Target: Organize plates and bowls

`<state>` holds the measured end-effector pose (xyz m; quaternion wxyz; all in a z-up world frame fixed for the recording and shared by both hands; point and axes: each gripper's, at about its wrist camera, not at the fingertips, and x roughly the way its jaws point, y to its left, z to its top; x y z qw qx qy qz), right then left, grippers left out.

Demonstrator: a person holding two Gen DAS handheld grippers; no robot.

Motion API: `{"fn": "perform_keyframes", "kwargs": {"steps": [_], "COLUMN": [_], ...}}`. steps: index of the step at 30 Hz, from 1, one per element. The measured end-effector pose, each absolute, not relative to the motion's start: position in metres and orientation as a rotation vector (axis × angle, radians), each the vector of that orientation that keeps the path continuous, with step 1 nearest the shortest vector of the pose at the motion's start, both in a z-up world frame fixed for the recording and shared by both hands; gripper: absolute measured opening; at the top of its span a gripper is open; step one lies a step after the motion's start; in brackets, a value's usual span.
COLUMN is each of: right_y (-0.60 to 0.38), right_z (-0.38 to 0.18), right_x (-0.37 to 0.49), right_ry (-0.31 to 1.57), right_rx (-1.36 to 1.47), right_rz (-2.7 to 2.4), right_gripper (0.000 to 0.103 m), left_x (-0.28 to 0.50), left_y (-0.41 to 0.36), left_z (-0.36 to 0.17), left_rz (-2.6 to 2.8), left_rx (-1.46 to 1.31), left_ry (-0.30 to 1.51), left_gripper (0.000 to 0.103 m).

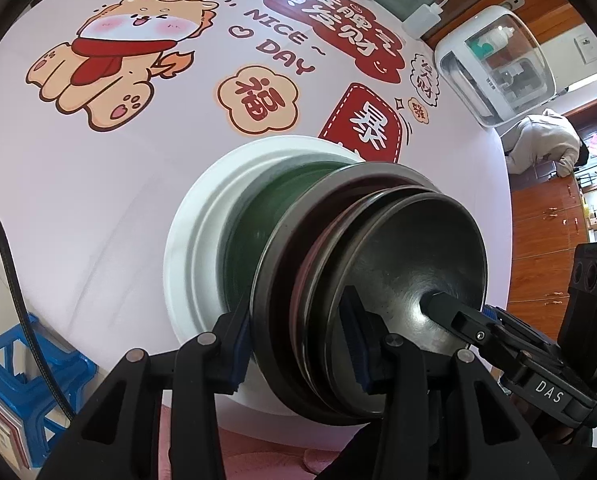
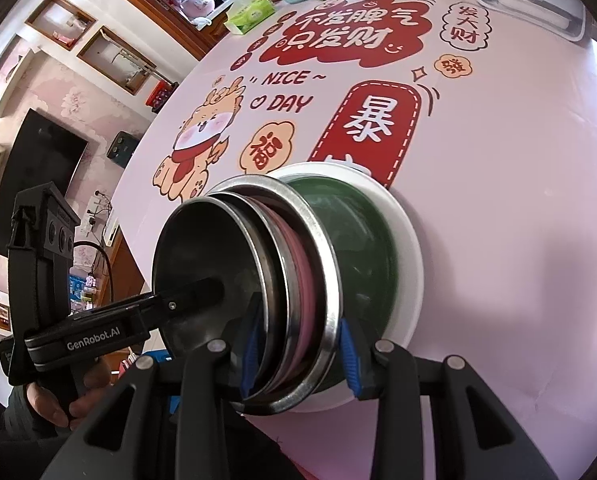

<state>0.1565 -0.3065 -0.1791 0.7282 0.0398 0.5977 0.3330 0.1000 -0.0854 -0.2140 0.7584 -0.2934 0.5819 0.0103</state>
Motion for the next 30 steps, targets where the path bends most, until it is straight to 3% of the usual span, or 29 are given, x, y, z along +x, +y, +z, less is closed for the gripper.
{"fn": "perform_keyframes", "kwargs": {"steps": [16, 20, 30], "right_y": [-0.301, -0.297, -0.288], "right_z": [-0.178, -0.174, -0.155], "right_x": [0.153, 0.147, 0.131], "right_ry": [1.278, 1.264, 1.184], "right_rx": [0.062, 0.065, 0.129], "right_rz": [0.645, 0.603, 0.446], "right_gripper": [0.040, 0.049, 0.067], "left_x": [0.115, 0.110, 0.099], "left_y": [-0.082, -0.073, -0.046], "left_z": [-0.208, -0.203, -0.184], "left_rz": [0.018, -0.004, -0.046], "left_rx": [-0.513, -0.526, -0.403], "left_ry": [1.277, 1.266, 1.246], "left_gripper": [0.040, 0.047, 0.051]}}
